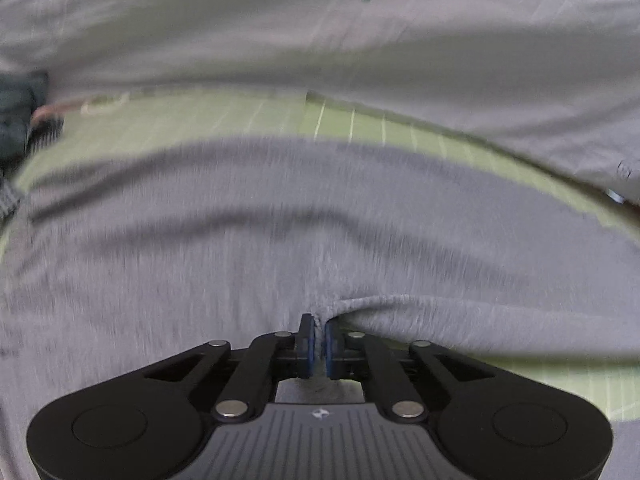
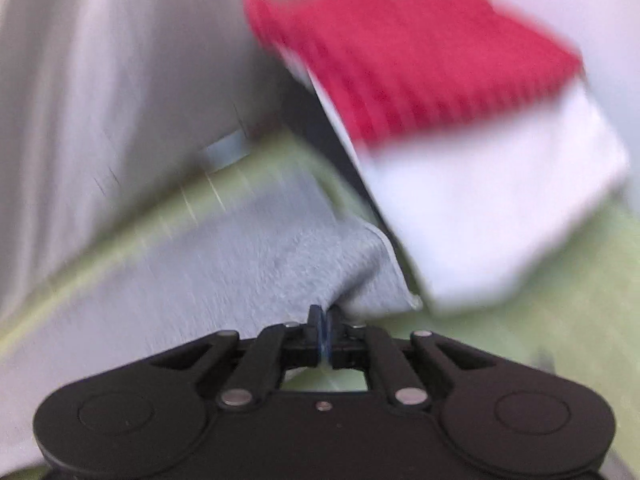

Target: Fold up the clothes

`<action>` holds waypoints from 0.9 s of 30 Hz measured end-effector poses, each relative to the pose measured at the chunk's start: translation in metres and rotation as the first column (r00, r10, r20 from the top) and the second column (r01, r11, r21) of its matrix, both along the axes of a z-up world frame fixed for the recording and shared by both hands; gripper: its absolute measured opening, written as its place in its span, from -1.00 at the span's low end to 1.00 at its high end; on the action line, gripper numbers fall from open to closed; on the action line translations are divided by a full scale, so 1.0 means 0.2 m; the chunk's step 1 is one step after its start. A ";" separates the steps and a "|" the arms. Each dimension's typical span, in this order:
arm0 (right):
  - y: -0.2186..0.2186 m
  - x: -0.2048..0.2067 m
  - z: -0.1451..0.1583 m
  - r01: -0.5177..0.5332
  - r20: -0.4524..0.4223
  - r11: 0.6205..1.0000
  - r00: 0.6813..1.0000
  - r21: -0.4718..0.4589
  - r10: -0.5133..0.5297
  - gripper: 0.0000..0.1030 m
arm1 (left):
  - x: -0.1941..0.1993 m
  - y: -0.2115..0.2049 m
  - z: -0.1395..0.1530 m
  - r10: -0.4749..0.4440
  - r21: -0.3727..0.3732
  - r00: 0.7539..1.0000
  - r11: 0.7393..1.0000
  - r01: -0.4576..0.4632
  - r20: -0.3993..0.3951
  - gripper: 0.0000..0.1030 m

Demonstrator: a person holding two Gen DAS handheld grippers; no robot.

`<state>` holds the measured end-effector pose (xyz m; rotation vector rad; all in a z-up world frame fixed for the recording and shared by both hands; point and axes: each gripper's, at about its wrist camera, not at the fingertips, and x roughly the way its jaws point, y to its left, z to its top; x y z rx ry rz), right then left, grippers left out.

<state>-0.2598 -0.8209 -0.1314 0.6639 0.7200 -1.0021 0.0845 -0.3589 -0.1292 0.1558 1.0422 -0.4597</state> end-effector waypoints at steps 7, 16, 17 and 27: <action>-0.01 0.05 0.06 -0.015 -0.002 0.995 1.000 -0.094 0.015 -0.03 | -0.03 0.02 -0.03 0.018 -0.007 1.000 1.000 -0.018 -0.016 -0.33; -0.31 0.34 -0.15 -0.116 -0.064 0.988 0.992 -0.106 0.110 0.08 | 0.00 0.01 0.01 0.037 -0.014 0.999 0.999 -0.037 0.015 0.01; -0.34 0.36 -0.17 -0.125 -0.073 0.986 0.990 -0.108 0.118 0.12 | 0.01 0.01 0.02 0.039 -0.015 0.999 0.999 -0.039 0.019 0.05; -0.45 0.57 -0.21 -0.277 -0.111 0.937 0.960 -0.214 0.259 -0.91 | 0.03 0.08 0.04 0.108 0.025 0.993 0.994 -0.110 0.047 0.11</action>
